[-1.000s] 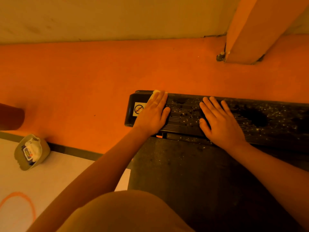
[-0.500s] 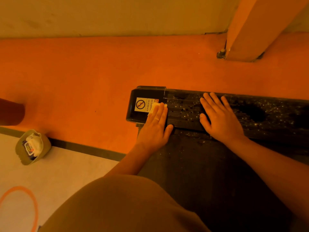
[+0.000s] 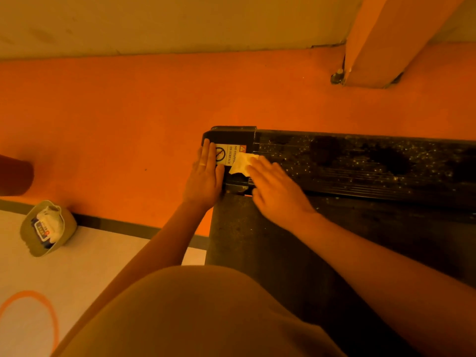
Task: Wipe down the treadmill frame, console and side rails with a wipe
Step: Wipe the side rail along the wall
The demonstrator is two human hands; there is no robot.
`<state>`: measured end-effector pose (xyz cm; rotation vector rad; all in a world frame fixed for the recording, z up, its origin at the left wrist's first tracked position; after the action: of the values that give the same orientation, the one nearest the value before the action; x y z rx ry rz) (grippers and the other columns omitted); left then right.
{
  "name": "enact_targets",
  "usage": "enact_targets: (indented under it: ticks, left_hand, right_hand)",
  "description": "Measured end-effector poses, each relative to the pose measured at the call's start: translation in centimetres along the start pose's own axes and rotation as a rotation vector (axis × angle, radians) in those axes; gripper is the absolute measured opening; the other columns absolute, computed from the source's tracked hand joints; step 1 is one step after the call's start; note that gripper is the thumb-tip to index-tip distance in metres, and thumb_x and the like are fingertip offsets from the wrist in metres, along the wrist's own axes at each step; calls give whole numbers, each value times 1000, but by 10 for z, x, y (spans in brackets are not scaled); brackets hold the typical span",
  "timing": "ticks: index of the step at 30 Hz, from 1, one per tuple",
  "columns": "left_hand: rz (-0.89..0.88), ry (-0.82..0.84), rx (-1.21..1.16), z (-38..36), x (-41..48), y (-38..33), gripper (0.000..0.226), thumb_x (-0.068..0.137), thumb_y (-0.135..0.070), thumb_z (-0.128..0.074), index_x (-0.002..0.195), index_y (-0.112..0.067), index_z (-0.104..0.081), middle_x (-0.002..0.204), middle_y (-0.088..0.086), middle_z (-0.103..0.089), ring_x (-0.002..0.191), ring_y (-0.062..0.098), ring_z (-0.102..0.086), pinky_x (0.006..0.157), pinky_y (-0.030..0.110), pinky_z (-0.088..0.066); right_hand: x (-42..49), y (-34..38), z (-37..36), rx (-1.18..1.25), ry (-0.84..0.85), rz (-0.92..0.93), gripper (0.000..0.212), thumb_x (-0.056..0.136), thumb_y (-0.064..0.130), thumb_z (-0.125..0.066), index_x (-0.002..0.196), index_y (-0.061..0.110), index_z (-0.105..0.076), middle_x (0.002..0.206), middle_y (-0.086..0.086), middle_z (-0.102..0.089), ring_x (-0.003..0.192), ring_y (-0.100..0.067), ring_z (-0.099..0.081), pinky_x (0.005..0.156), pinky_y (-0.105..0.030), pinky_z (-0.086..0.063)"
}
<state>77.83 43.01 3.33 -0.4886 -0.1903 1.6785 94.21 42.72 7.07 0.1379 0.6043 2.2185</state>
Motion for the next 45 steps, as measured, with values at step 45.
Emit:
enact_targets:
  ticks: [45]
  left_hand:
    - [-166, -120, 143, -6, 23, -39, 57, 107, -37, -22, 158, -11, -26, 166, 6, -20, 154, 24, -12, 124, 48, -12]
  right_hand:
    - [-23, 12, -25, -382, 57, -109, 62, 101, 19, -46, 156, 4, -20, 163, -18, -19, 152, -31, -16, 120, -41, -2]
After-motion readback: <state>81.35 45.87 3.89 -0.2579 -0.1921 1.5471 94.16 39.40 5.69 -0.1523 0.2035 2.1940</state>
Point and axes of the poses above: each hand's wrist, its own x-axis towards the middle knuckle, its own z-axis out of the back of the hand, y = z × x, the point moved 10 cm from there along x, towards the middle knuckle
